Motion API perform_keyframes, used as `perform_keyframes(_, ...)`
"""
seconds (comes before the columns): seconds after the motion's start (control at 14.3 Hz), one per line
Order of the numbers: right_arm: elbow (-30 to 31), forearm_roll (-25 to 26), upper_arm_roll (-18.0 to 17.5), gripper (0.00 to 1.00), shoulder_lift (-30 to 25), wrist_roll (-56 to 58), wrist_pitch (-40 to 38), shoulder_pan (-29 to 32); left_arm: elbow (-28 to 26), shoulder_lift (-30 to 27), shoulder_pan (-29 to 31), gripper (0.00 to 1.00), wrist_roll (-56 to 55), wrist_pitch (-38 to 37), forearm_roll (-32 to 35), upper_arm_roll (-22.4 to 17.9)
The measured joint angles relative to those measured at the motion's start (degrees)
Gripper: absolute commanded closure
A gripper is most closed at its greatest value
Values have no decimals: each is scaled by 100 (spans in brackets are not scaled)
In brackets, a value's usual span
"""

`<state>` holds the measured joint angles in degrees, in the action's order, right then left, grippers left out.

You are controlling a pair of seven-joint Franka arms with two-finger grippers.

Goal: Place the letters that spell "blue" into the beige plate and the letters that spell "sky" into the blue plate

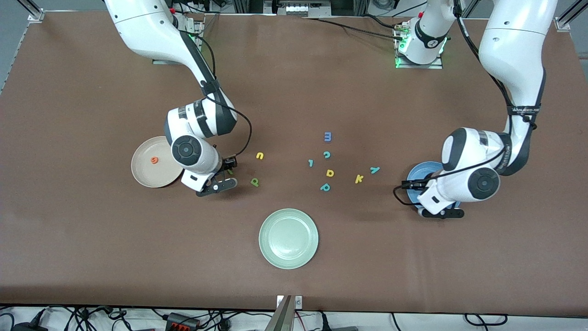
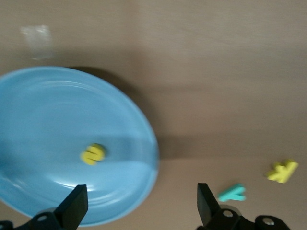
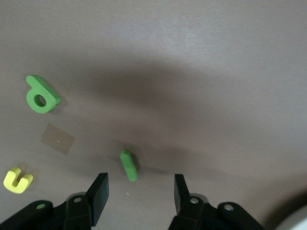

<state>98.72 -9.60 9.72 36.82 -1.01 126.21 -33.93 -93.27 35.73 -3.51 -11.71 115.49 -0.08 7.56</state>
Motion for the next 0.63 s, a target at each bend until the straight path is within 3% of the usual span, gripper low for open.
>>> perform_keyframes(0.28,-16,-7,-2,45,174,0,246,-103,-134,11,-392,0,-648,343,0,194)
perform_keyframes(0.56,-32,-6,-2,53,264,3,319,-121,-729,21,-835,1,-702,1507,2,201)
perform_keyframes(0.63,-32,-6,-2,56,274,3,321,-131,-869,22,-895,5,-703,1728,2,201)
